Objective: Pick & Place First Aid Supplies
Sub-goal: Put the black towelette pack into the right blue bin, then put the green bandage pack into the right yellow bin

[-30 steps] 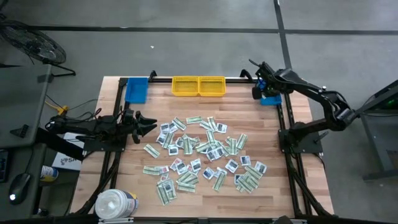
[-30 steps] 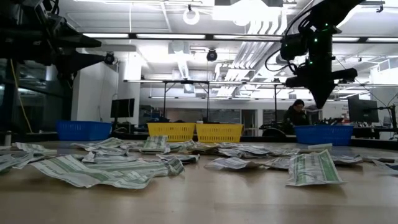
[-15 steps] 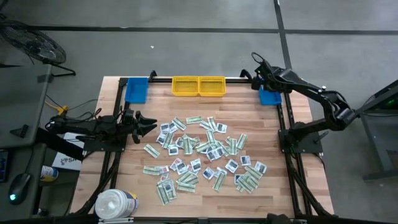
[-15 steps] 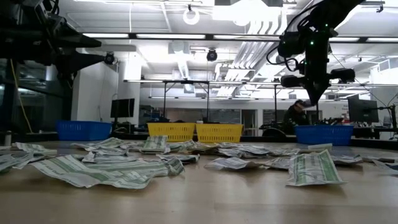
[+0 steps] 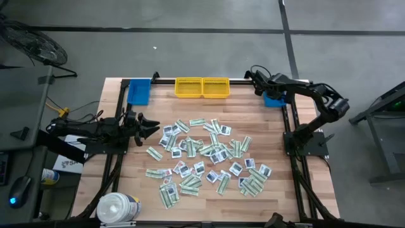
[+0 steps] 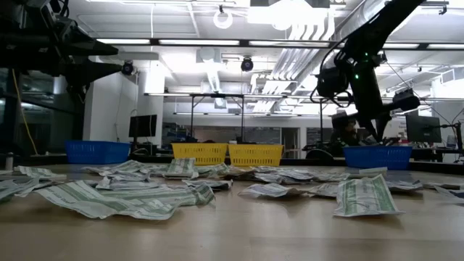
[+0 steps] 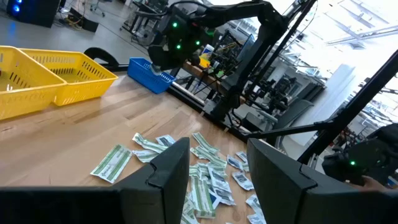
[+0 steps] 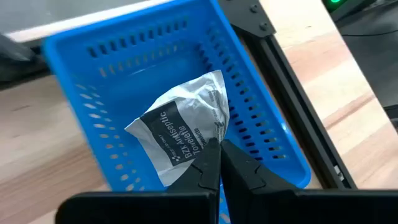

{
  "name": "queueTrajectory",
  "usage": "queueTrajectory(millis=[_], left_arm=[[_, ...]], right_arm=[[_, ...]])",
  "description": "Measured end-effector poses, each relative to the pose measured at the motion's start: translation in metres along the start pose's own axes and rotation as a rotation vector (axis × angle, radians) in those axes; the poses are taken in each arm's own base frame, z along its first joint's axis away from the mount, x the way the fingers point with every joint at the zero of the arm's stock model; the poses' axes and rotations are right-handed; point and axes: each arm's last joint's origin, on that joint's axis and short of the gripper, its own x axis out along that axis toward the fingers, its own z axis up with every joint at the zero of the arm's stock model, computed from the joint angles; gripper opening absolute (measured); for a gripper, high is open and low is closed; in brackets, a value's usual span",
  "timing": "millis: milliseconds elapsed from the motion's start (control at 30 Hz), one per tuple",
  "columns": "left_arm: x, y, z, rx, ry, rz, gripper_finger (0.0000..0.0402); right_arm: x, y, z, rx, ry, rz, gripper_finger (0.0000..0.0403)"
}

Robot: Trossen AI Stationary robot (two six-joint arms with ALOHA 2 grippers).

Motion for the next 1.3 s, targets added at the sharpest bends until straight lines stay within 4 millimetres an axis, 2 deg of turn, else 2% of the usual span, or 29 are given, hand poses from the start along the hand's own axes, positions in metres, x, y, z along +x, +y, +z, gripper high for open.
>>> queueTrajectory(millis=[400,700,867,1167,1300], left_arm=[[0.0,0.0,0.0,0.0,0.0,0.0,0.0161],[0.0,0.0,0.0,0.0,0.0,0.0,0.0161],[0.0,0.0,0.0,0.0,0.0,0.0,0.0161],[0.0,0.0,0.0,0.0,0.0,-0.001,0.0161],[0.0,0.0,0.0,0.0,0.0,0.0,0.0161]], right_arm=[[0.005,-0.01,-0.006,-0.086,-0.026,-0.033,0.0011],[0.005,-0.01,-0.007,-0.186,0.0,-0.019,0.0104],[0.004,-0.009,-0.008,-0.33,0.041,0.008,0.0142],[0.002,-0.023,-0.016,-0.6,0.195,-0.056,0.0149],[-0.006,-0.032,-0.019,-0.671,0.2,-0.079,0.0149]])
